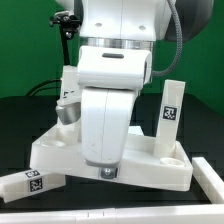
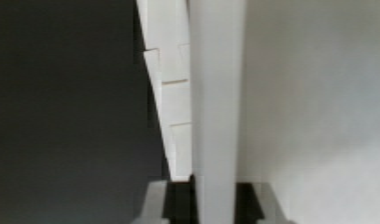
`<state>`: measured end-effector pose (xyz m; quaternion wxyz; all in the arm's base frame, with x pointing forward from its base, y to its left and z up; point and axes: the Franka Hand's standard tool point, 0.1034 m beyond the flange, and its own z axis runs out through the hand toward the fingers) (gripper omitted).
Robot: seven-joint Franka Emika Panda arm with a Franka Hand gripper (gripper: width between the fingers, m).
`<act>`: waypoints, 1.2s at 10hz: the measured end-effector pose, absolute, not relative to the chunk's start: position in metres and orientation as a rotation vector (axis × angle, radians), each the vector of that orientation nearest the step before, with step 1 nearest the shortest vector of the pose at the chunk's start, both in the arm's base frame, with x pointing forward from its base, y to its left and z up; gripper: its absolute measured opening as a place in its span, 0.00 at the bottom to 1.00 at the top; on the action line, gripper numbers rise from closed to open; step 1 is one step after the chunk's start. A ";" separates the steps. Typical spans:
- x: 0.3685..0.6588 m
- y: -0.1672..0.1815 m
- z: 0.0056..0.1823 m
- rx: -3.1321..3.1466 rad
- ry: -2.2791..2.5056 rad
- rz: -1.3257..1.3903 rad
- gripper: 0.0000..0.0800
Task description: Assemble desk
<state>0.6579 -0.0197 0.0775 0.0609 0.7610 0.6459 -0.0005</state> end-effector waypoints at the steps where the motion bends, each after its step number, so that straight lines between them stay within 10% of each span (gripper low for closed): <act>1: 0.657 -0.016 0.072 2.282 1.974 -0.006 0.06; 12: 0.652 0.024 0.034 2.212 1.989 -0.010 0.06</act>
Offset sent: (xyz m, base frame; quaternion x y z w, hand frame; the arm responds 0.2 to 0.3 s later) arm -0.0082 0.0292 -0.0178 -0.0467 0.0136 -0.0810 0.9955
